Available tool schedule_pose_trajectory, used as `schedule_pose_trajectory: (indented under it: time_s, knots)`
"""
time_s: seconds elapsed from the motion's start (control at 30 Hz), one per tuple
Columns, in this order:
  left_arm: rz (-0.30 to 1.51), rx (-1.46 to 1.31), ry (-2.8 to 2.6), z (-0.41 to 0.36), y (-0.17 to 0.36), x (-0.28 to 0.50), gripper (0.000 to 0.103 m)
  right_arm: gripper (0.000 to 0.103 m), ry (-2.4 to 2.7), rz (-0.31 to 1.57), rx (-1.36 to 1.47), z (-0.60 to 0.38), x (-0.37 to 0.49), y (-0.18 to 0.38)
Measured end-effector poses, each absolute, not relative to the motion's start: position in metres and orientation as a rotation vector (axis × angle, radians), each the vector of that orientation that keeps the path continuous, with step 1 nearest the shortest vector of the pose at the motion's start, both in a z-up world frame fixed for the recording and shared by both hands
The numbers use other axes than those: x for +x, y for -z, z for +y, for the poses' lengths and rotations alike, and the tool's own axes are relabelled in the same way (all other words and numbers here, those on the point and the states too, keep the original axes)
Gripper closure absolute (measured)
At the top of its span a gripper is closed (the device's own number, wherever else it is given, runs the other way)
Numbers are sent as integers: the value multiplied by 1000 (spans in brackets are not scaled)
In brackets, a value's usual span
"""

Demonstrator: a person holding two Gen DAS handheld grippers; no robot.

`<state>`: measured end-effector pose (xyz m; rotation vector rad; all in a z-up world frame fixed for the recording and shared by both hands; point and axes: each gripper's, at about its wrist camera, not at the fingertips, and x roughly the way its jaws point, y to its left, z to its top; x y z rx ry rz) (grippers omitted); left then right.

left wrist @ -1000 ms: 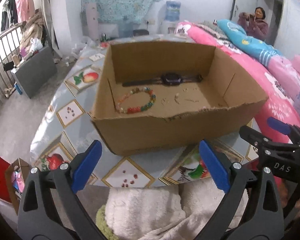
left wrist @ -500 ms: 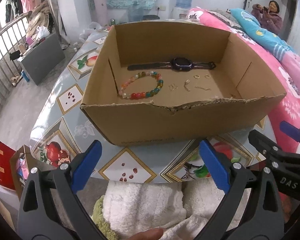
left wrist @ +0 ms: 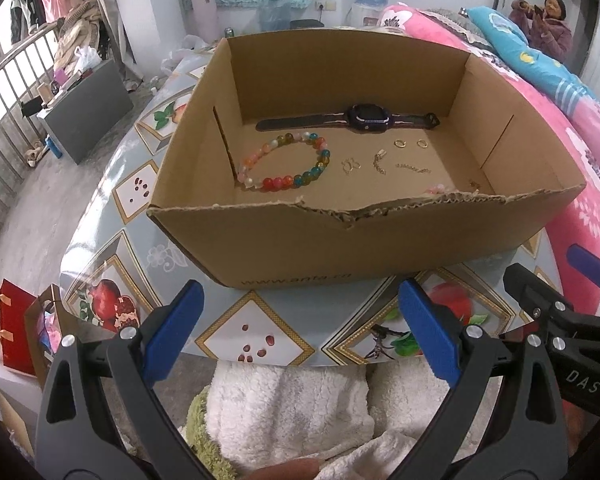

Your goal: Organize jewelry

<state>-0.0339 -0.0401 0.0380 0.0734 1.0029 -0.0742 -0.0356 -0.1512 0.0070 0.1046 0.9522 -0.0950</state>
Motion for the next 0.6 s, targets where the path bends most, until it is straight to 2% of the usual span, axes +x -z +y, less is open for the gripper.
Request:
schedule_pose_trajectory:
  time_s: [0.6]
  knots:
    - [1021, 58, 72, -38, -35, -30, 9, 7, 104, 960, 92, -151, -33, -7]
